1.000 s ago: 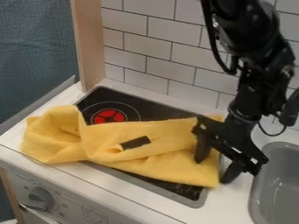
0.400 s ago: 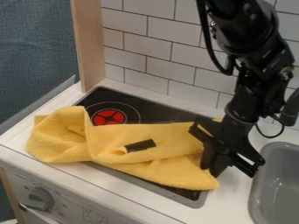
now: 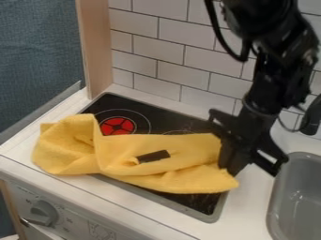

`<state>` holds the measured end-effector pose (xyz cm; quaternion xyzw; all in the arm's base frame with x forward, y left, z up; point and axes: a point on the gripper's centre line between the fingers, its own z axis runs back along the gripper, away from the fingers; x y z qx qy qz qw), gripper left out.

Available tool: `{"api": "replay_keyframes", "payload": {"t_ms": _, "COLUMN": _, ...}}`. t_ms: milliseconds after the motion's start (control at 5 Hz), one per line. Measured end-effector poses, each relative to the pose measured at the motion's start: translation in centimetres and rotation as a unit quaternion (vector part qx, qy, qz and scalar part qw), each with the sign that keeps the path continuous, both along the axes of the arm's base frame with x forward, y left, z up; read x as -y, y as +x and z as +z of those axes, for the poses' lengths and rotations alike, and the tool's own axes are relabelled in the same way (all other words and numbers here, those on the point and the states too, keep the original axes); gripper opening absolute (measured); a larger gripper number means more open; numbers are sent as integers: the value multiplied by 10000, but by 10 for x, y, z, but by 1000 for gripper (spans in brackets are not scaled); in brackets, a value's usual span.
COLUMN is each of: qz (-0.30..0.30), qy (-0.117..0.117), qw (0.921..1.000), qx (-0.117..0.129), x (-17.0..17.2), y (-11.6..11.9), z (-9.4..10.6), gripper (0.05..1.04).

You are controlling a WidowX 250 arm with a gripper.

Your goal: Fold the cloth from the right to left

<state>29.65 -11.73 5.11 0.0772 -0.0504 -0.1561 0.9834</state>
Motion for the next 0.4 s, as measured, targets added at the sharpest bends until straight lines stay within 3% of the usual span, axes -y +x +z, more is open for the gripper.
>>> {"api": "replay_keyframes", "payload": {"t_ms": 400, "qz": 101, "qy": -339, "qw": 9992, "qx": 175, "x": -38, "y": -11, "z": 34, "gripper": 50}}
